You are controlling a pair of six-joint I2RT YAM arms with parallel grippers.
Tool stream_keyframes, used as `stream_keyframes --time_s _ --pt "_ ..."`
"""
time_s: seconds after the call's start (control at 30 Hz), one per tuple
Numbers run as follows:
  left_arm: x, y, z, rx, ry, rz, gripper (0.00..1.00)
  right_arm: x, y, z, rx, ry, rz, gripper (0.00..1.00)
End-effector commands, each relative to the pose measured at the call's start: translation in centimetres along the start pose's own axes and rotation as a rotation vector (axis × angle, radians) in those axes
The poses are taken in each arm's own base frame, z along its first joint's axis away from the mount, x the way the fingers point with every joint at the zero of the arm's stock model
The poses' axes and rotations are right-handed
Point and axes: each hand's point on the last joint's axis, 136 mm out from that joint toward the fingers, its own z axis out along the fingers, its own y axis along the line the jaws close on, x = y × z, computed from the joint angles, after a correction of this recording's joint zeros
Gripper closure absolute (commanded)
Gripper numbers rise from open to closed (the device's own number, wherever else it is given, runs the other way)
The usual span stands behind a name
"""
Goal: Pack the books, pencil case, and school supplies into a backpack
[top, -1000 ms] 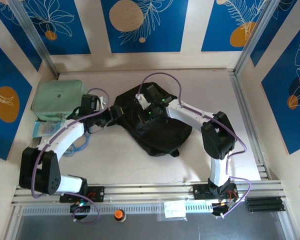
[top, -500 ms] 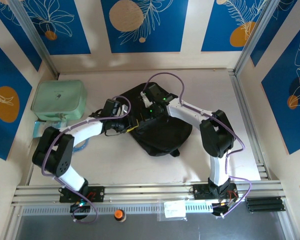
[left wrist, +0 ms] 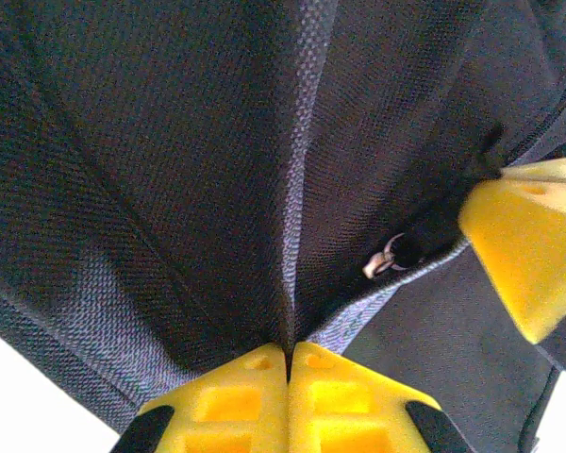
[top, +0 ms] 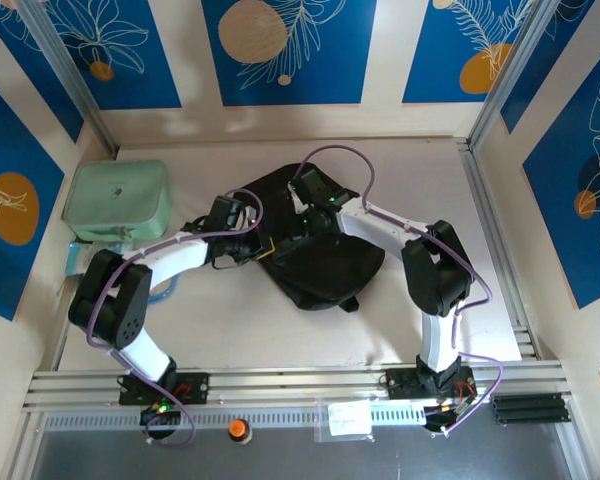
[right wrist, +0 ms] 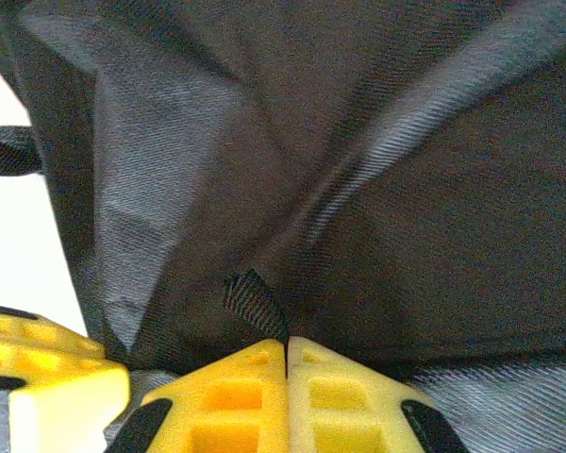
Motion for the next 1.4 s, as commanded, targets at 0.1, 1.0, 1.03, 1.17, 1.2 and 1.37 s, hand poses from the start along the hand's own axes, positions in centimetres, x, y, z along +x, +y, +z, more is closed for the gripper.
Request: stream_keyframes --time_s 0.1,1.0,1.03,1.17,1.2,1.37 --pt "-0.2 1.3 0.5 -0.067 -0.001 0.005 1.00 -2.2 -4.7 -2.0 0.164 -0.091 0.148 1.00" --pt "-1.4 1.0 0.6 -0.111 -0.002 0.097 1.00 -4.9 -13.4 -4.1 0.340 -0.137 0.364 1.00" --pt "-2.1 0.6 0.6 -0.113 -0.014 0.115 1.00 -5.0 -13.3 -4.5 0.334 -0.145 0.370 1.00" --pt "-5.7 -0.7 1.2 -0.135 -0.057 0.192 1.00 -4.6 -13.3 -6.1 0.300 -0.163 0.419 1.00" --pt "-6.7 -1.2 1.5 -0.131 -0.064 0.207 1.00 -4.4 -13.4 -6.3 0.290 -0.167 0.440 1.00" --pt "-10.9 -3.8 2.3 -0.113 -0.113 0.274 0.95 -4.0 -13.1 -6.0 0.247 -0.156 0.488 1.00"
